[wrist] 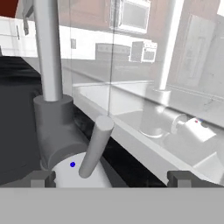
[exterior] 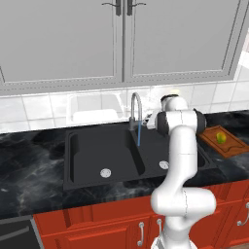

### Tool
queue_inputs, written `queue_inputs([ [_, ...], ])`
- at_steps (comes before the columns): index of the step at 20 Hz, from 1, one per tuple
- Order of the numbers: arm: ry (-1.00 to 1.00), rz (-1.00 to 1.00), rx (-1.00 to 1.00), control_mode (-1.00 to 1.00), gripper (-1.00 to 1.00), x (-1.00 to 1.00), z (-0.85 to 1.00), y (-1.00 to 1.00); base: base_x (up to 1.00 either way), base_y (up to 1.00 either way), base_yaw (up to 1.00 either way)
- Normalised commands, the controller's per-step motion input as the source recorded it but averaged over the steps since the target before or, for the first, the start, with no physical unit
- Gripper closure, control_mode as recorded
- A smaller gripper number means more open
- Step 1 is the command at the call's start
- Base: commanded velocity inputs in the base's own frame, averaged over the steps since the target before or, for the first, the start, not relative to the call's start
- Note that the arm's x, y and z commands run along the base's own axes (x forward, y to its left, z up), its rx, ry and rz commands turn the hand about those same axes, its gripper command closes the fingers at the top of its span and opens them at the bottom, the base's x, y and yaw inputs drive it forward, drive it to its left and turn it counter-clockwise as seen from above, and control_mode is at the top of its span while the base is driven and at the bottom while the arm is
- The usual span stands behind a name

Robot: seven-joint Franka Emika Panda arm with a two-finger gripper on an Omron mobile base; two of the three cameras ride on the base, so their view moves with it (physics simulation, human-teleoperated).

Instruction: Pick the mango from the sink and place it on the cutting board to airdry. Then turn off the sink faucet.

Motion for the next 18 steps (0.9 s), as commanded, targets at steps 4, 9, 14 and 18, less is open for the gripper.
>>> queue_inputs([
  [4, 0.0, 0.0, 0.0, -1.0, -1.0, 0.25, 0.0, 0.0, 0.0, 0.0, 0.0],
  [9, -0.01, 0.0, 0.0, -1.0, -1.0, 0.24, 0.0, 0.0, 0.0, 0.0, 0.0],
  [14, -0.05, 0.0, 0.0, -1.0, -1.0, 0.15, 0.0, 0.0, 0.0, 0.0, 0.0],
  [18, -0.08, 0.0, 0.0, -1.0, -1.0, 0.08, 0.07, 0.0, 0.0, 0.0, 0.0],
])
